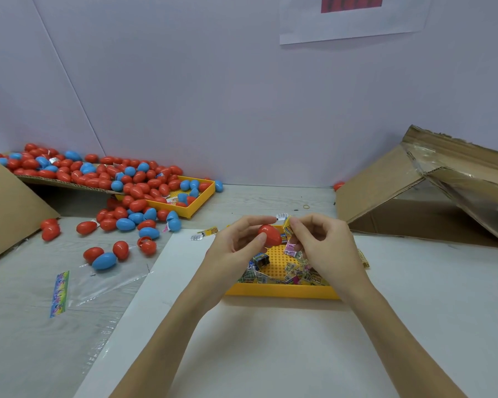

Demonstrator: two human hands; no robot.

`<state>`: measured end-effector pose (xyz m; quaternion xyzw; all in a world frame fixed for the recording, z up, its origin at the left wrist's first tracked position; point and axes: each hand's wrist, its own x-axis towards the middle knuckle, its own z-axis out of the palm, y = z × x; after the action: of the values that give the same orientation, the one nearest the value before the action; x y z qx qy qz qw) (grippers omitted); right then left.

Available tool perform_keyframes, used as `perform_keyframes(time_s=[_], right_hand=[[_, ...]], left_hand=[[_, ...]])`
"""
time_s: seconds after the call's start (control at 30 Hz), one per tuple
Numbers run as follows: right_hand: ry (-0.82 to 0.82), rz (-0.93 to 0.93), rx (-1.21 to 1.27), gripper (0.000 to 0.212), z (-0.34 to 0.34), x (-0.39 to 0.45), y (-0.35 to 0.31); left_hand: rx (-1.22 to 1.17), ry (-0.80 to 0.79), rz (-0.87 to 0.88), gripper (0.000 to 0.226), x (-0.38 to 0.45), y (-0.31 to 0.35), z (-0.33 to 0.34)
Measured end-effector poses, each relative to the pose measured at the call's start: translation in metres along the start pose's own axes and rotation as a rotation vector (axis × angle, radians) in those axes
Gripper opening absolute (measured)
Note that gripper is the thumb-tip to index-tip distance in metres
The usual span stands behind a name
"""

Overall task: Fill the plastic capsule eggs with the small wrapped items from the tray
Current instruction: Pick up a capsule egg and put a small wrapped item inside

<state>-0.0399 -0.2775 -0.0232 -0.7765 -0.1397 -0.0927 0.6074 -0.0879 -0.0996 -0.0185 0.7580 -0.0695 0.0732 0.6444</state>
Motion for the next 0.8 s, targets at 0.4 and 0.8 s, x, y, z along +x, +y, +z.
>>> perform_keyframes(time_s=[0.4, 0.8], right_hand=[[-0.02, 0.002, 0.031, 0.025, 0.0012, -0.0027, -0.0032], [-0.068, -0.109, -0.03, 0.015, -0.0014, -0.0032, -0.0067]], left_hand=[[-0.062, -0.033, -0.042, 0.029, 0.0011, 0.0002, -0.001], [-0.096, 0.005, -0.053, 0.03, 0.0019, -0.0005, -0.0023]])
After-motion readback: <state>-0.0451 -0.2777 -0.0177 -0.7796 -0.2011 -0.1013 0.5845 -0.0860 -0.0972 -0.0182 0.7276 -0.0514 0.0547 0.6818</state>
